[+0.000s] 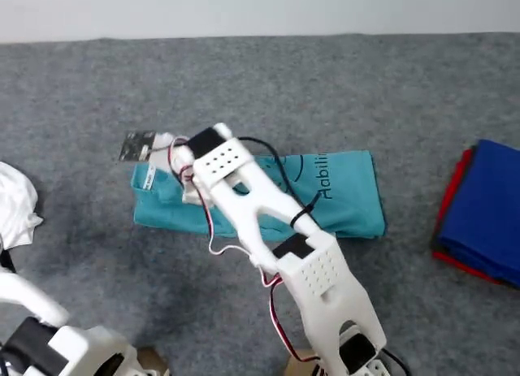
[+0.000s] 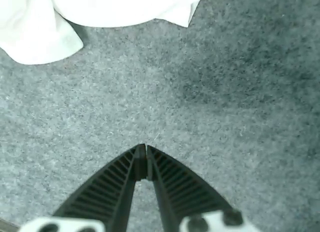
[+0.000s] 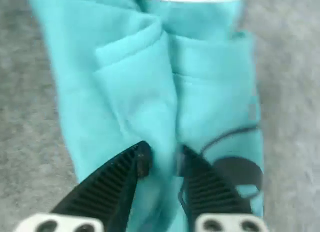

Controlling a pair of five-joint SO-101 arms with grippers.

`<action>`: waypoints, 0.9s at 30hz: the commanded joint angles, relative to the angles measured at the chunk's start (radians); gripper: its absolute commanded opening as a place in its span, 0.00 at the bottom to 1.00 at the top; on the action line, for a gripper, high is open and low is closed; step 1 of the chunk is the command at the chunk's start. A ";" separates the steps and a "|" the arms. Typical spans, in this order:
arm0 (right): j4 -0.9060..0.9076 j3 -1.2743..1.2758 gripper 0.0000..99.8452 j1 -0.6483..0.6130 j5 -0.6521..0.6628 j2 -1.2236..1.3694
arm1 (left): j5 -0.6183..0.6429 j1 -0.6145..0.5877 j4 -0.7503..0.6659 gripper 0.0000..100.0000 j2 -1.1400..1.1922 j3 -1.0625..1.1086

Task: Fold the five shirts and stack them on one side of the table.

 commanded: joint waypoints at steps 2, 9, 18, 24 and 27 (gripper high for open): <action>-0.005 -0.072 0.22 0.065 -0.080 -0.013 | -0.011 -0.005 0.009 0.01 -0.008 -0.036; 0.015 -0.080 0.15 0.136 -0.089 -0.047 | -0.011 0.002 0.021 0.01 -0.008 -0.036; 0.211 -0.101 0.02 -0.030 -0.091 -0.111 | -0.009 0.003 0.038 0.01 -0.008 -0.036; 0.140 -0.106 0.01 -0.061 -0.089 0.005 | -0.009 0.002 0.046 0.01 -0.008 -0.036; 0.058 -0.107 0.01 -0.024 -0.083 0.064 | -0.009 0.002 0.046 0.01 -0.008 -0.036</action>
